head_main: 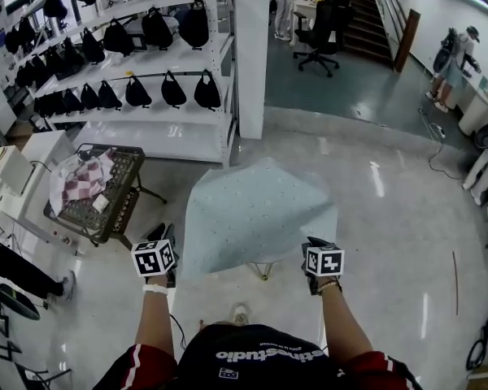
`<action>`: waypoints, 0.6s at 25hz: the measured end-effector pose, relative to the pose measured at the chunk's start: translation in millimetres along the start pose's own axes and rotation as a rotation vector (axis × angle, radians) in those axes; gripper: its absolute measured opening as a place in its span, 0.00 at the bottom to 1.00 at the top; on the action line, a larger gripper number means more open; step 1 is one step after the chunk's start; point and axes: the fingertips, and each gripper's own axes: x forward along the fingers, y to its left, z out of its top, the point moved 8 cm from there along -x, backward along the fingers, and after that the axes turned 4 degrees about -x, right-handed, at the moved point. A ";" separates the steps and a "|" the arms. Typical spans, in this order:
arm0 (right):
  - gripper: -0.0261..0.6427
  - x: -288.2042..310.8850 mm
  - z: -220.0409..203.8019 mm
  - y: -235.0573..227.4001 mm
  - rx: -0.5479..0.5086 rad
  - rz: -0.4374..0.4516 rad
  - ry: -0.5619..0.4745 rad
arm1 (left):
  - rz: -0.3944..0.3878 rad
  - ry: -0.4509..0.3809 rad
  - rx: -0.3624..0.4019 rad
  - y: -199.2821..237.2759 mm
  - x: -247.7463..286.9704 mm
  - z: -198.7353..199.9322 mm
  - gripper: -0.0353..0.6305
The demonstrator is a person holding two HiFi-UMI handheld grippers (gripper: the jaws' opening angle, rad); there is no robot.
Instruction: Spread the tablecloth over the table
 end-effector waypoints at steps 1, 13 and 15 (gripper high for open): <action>0.12 2.9 -5.1 0.6 -0.022 -0.007 0.024 | -0.008 -0.005 -0.006 -2.8 0.0 -0.6 0.23; 0.25 -10.5 -33.1 -2.4 -0.161 -0.020 0.112 | -0.099 -0.032 0.026 -47.4 12.6 6.8 0.23; 0.25 -23.4 -36.5 -12.3 -0.130 -0.042 0.084 | -0.123 -0.038 0.037 -61.3 14.9 8.6 0.23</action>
